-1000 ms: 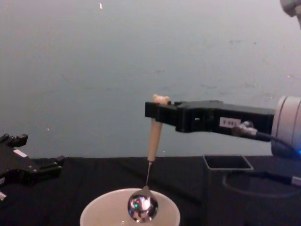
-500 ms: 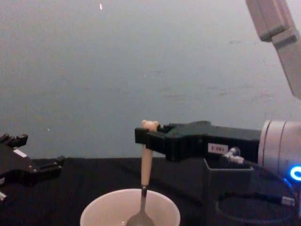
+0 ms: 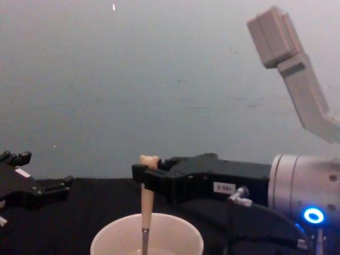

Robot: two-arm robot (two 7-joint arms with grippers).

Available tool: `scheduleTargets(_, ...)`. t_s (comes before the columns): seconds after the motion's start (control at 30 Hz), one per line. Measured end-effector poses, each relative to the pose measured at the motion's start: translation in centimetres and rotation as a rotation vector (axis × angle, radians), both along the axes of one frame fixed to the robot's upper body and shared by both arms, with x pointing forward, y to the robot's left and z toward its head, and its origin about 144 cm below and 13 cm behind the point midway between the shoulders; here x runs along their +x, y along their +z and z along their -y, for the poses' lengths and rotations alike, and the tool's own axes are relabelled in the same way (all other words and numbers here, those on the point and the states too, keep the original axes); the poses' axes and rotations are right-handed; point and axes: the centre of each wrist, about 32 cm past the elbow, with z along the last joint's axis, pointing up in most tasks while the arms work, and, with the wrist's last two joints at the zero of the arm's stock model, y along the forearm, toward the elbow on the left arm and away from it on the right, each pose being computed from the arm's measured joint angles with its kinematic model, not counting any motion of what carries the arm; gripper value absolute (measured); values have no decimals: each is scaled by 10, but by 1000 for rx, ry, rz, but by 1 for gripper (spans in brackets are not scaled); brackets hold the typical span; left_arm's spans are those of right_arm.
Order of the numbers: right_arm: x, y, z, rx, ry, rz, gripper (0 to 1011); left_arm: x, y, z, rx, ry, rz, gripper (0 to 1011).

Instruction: Pick up the stirring spoon with one hand, stir inside the cup, then place it back in its original position.

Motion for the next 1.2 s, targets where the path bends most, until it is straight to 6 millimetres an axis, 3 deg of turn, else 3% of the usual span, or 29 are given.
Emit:
scheduleTargets(0.8,17,-8,-29,-32,-17,8,221,0,0,0,0,0,0,1001)
scheduleTargets(1.2,34,-8,-34,-39,-73,16,221,0,0,0,0,0,0,1001)
